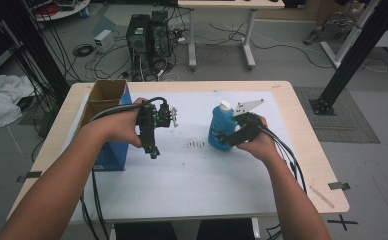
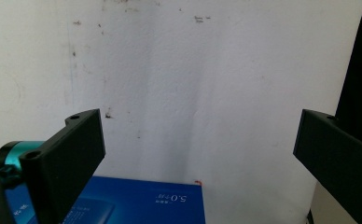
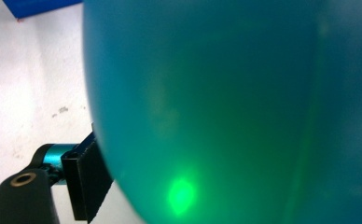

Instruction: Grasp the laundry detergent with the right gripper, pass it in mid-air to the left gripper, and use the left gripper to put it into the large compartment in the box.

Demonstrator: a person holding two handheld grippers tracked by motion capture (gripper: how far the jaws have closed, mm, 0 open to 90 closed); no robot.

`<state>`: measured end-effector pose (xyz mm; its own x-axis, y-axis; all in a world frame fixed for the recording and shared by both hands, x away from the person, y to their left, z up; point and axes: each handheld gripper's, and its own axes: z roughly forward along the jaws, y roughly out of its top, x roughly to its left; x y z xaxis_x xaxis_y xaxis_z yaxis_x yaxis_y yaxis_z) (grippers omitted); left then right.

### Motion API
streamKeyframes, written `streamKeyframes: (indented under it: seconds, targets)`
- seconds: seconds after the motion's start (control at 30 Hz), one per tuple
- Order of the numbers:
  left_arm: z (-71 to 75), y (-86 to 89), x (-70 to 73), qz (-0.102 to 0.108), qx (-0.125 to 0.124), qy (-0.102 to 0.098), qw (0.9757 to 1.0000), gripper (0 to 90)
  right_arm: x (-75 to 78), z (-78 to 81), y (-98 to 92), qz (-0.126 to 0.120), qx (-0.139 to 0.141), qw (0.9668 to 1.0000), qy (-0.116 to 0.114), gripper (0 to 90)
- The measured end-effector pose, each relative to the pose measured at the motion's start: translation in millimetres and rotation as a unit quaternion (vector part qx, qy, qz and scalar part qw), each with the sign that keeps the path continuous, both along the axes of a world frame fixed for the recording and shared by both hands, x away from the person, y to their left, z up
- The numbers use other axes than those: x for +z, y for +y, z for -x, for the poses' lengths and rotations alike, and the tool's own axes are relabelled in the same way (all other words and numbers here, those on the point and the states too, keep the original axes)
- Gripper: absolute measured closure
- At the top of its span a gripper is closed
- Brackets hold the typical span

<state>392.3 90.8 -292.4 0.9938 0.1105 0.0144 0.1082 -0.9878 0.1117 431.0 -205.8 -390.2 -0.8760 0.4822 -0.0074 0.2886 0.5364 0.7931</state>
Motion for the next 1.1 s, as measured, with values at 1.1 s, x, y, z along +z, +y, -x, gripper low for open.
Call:
streamKeyframes:
  seconds: [1.1]
  targets:
    - [-0.5, -3.9, -1.9, -0.008, -0.001, 0.0, 1.0, 2.1, -1.5, 0.2, 2.3, -0.018, -0.007, 0.9997, -0.013, 37.4]
